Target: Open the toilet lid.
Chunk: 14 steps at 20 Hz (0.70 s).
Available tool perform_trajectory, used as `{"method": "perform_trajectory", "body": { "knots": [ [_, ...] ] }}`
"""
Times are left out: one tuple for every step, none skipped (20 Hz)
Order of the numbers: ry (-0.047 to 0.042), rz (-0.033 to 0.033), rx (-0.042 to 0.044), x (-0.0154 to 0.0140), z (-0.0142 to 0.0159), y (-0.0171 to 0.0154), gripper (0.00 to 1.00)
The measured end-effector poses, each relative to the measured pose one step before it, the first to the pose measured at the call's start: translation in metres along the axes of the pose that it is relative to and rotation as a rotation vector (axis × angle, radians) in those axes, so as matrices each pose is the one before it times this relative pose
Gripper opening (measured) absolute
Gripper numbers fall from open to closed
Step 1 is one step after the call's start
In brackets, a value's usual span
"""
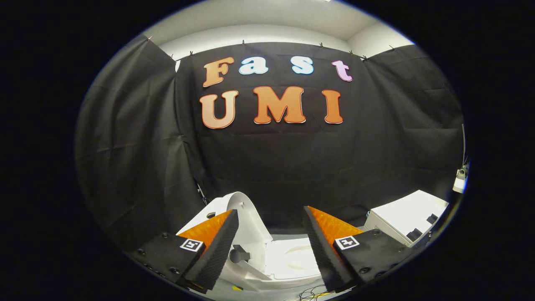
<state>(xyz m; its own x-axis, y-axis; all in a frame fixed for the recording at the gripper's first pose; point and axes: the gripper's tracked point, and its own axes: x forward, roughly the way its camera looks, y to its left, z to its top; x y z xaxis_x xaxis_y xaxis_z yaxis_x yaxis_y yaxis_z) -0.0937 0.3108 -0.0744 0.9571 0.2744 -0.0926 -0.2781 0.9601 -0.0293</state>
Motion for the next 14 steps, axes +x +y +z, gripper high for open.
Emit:
{"method": "perform_trajectory", "body": {
  "knots": [
    [-0.00006, -0.00038, 0.00048, 0.00052, 0.00075, 0.00030, 0.99],
    [-0.00112, 0.00118, 0.00103, 0.00038, 0.00026, 0.00103, 0.99],
    [-0.00005, 0.00007, -0.00007, 0.00017, 0.00128, 0.00035, 0.99],
    [-0.00100, -0.00027, -0.00109, 0.00030, 0.00057, 0.00051, 0.99],
    [-0.00074, -0.00014, -0.00141, -0.00004, -0.00042, -0.00023, 0.99],
    [0.00109, -0.00113, 0.00054, -0.00111, -0.00116, -0.00069, 0.99],
    [0.00080, 0.00041, 0.00163, -0.00051, 0.00009, 0.00027, 0.99],
    [0.00130, -0.00108, 0.00128, 0.00128, -0.00014, -0.00125, 0.99],
    [-0.00001, -0.00020, 0.00008, 0.00020, -0.00012, 0.00001, 0.99],
    [-0.00131, 0.00013, -0.00046, 0.00011, 0.00032, 0.00040, 0.99],
    [-0.00206, 0.00128, -0.00079, -0.00058, 0.00128, 0.00047, 0.99],
    [-0.00132, 0.00051, -0.00049, 0.00078, 0.00090, 0.00036, 0.99],
    [-0.00046, 0.00062, -0.00036, -0.00025, -0.00006, 0.00036, 0.99],
    [0.00017, 0.00028, 0.00018, -0.00001, -0.00059, -0.00024, 0.99]
  ]
}}
